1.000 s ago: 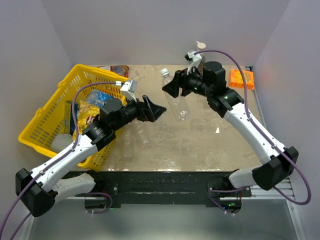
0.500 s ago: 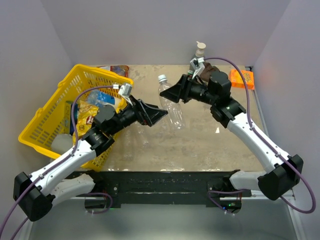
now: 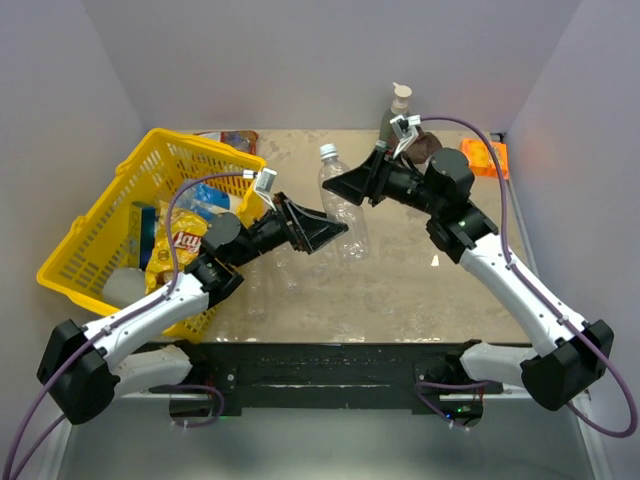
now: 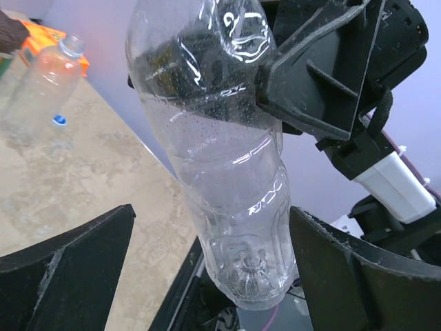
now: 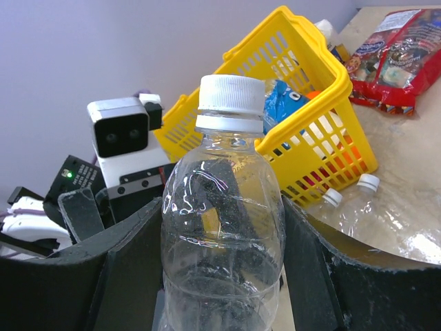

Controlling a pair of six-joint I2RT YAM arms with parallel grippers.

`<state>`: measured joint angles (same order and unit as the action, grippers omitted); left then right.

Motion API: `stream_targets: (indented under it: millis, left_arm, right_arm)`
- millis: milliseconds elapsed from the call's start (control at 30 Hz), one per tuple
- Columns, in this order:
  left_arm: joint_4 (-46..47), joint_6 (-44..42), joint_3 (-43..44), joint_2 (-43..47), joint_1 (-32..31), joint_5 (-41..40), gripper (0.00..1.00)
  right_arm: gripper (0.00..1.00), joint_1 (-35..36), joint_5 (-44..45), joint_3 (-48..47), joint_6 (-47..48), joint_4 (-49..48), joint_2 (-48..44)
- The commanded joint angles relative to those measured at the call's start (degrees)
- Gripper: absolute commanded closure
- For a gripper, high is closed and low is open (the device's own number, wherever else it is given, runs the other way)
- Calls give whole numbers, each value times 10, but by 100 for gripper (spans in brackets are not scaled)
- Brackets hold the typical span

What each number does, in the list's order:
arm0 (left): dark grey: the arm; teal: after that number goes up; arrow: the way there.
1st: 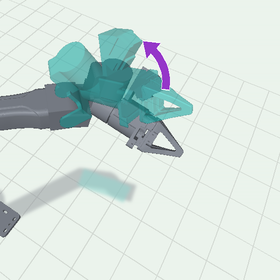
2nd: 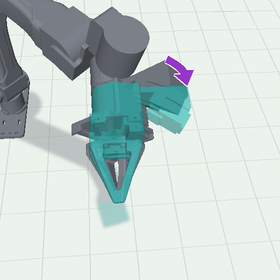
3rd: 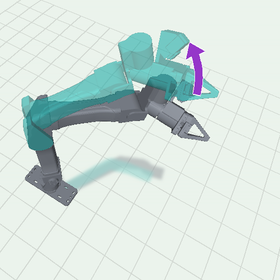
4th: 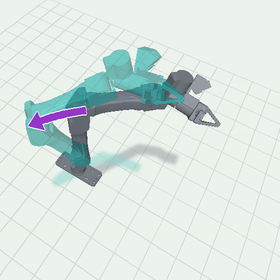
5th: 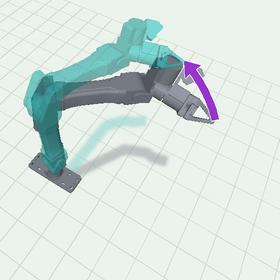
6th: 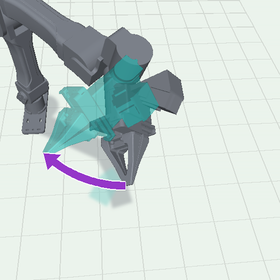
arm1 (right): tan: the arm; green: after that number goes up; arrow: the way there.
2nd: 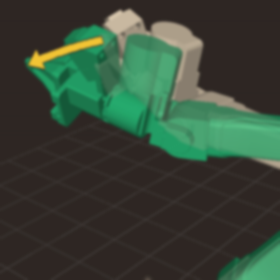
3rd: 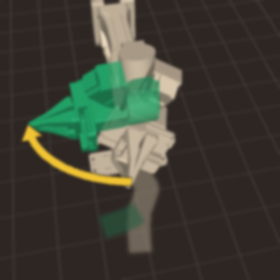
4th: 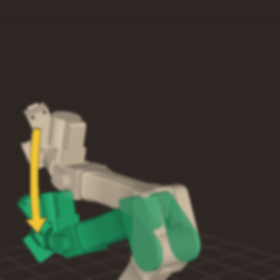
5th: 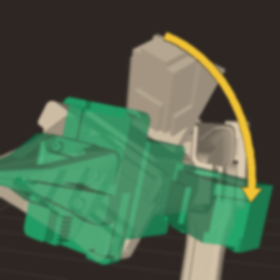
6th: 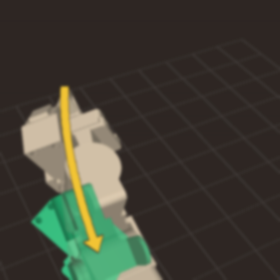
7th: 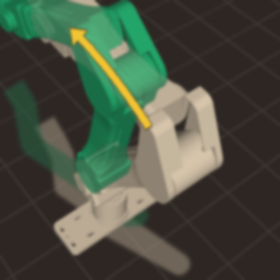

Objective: Unscrew the bottle caps

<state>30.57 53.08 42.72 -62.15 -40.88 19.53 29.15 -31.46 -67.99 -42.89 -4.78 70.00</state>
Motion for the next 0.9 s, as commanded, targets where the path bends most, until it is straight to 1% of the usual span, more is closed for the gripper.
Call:
stream_targets:
  millis: [0,267,600,700,867]
  left_arm:
    - [105,39,-5,-24,-7,36,0]
    - [124,47,15,-60,-17,37,2]
    - [172,76,16,-94,-34,49,11]
    - [191,81,18,-102,-38,53,17]
    - [201,81,16,-107,-42,54,31]
  right_arm:
    - [68,0,1,0,-6,-35,-14]
    - [68,6,10,11,-9,-56,-14]
    - [69,9,18,14,-12,-75,-7]
    - [69,9,19,22,-15,-82,-7]
    - [68,10,24,25,-11,-79,-7]
